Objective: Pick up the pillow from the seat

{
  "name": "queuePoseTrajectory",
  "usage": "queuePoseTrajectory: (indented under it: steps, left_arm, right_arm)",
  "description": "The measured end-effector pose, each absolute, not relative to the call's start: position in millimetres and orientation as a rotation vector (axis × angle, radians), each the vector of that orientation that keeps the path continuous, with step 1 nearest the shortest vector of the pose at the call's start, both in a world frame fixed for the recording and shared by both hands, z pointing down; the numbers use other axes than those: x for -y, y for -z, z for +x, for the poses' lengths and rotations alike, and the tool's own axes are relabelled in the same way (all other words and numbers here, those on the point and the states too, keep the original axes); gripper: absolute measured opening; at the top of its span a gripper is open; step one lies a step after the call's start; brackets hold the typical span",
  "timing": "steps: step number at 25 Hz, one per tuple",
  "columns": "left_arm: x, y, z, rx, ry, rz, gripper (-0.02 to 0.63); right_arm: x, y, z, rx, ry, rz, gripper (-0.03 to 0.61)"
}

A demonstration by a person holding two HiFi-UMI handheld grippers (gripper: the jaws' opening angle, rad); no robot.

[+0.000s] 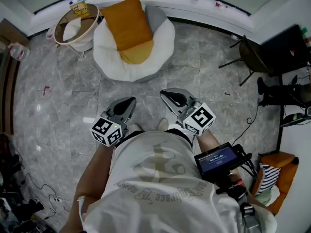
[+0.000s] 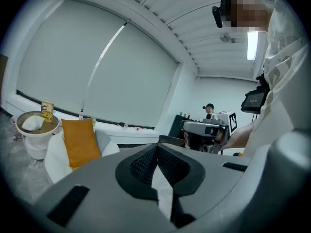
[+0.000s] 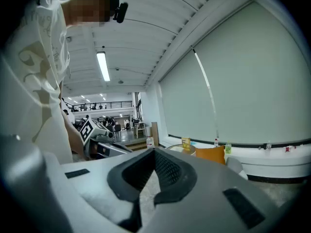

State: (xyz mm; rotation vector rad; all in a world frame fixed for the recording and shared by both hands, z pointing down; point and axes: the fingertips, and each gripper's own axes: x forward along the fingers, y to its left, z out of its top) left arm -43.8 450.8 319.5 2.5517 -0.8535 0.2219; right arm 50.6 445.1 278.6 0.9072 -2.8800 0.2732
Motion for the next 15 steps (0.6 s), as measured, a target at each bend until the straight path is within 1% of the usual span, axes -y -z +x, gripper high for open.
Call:
queuePoseTrajectory:
  steps: [6,11,15]
  left_arm:
    - [-447.5,-318.7,-44.3,0.851,-0.224,2.553,0.009]
    - [-449.2,-320.0,-42.3,0.851,-0.225,2.551,0.009]
    - [-449.3,-318.2,-43.5,0.850,-0.217,2.548,0.009]
  right_arm:
    - [-442.1,-279.8,50.4,2.880,-0.295,0.907,0.011]
    - [-438.3,-276.3,60.8,2.992,-0.531,0.944,0.011]
    - [-435.4,-282.0,65.9,2.943,-0.548,0.980,0.011]
